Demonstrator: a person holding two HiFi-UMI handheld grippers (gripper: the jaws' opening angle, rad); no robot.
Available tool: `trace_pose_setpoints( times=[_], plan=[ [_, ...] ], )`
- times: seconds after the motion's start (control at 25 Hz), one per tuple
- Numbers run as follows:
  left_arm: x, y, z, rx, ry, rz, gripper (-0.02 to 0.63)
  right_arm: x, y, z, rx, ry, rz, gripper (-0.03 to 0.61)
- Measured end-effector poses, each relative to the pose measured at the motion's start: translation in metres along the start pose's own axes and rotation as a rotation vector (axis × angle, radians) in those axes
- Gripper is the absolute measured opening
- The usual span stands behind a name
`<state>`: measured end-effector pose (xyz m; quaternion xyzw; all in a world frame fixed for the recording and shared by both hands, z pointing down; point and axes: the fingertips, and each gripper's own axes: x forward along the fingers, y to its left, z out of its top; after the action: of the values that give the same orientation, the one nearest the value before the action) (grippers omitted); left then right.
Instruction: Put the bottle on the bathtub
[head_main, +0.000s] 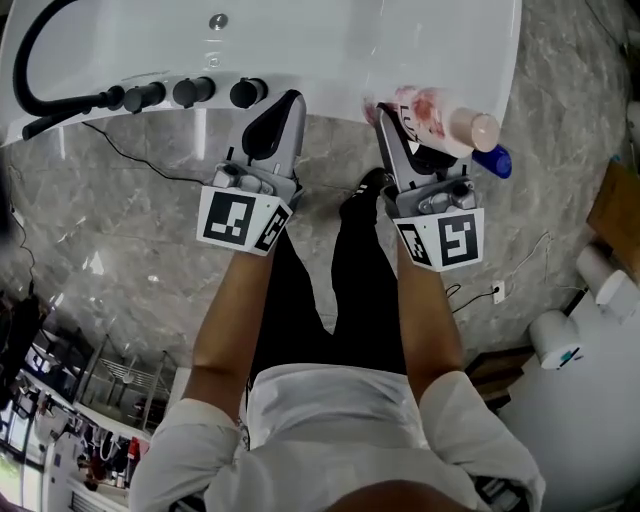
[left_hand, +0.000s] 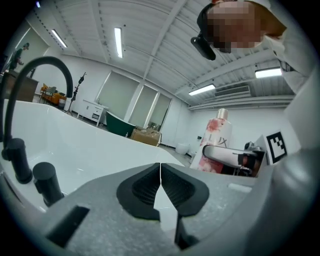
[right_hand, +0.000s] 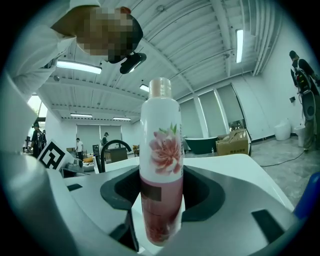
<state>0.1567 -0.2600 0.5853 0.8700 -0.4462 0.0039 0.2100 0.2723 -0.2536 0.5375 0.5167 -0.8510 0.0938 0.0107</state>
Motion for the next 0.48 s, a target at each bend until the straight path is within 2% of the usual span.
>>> trace_pose_setpoints(
  times=[0.08,0.24,0.48],
  plan=[
    [0.001,0.001,-0.011,0.023,0.004,0.001,0.018,0.003,-0.001,-0.016,-0.018,0.003,0.002,0.229],
    [0.006,-0.012,-0.024,0.119,0.012,0.002,0.018,0.001,-0.005,-0.033,-0.065,0.011,0.018,0.229],
    [0.012,0.005,-0.052,0.095,0.02,0.0,0.018,0.015,0.004,-0.067,-0.082,0.013,0.041,0.229]
  ],
)
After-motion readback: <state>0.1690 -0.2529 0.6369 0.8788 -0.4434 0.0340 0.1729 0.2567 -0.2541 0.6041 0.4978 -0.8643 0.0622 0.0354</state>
